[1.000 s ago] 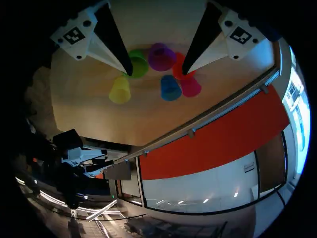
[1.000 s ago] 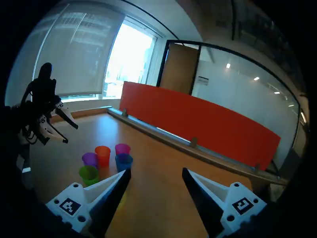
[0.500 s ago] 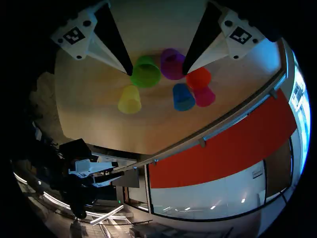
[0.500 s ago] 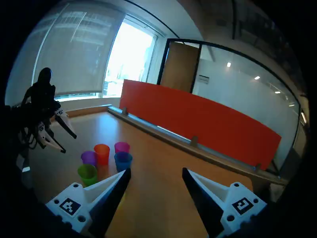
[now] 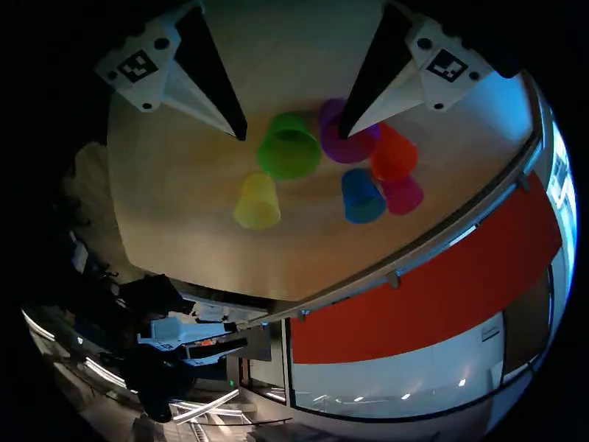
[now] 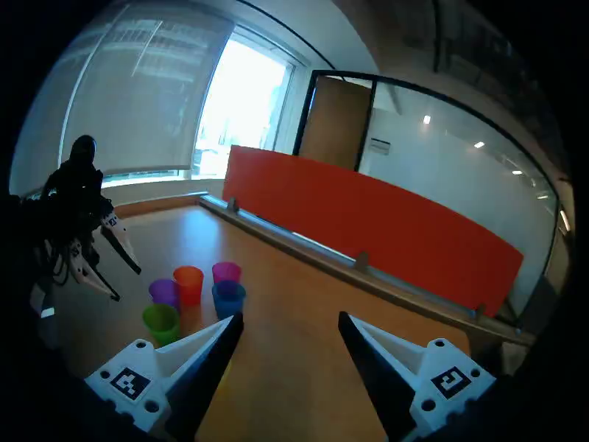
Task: Pour water
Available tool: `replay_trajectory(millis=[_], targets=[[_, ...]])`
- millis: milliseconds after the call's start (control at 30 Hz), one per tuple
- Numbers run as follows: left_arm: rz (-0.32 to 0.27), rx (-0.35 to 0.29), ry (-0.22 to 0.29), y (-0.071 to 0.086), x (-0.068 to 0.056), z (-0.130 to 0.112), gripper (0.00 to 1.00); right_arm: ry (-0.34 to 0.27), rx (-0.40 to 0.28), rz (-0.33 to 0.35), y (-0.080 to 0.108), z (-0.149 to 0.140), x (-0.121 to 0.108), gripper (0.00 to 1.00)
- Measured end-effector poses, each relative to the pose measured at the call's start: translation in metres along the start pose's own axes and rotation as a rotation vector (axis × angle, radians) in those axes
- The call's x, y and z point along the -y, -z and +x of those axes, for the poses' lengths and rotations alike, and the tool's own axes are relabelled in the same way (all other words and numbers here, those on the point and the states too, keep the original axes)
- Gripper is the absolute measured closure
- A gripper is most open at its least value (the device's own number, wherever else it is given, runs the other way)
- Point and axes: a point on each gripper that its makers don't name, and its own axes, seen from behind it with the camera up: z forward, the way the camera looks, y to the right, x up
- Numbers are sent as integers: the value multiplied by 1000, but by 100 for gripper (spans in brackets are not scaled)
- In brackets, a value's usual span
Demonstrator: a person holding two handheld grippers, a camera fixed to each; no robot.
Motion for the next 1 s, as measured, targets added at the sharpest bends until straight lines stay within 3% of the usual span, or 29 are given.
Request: replay_trajectory(millis=[1000], targets=[[-67, 72, 4, -34, -17, -37, 8, 12, 18, 3, -12, -4, 0, 0]])
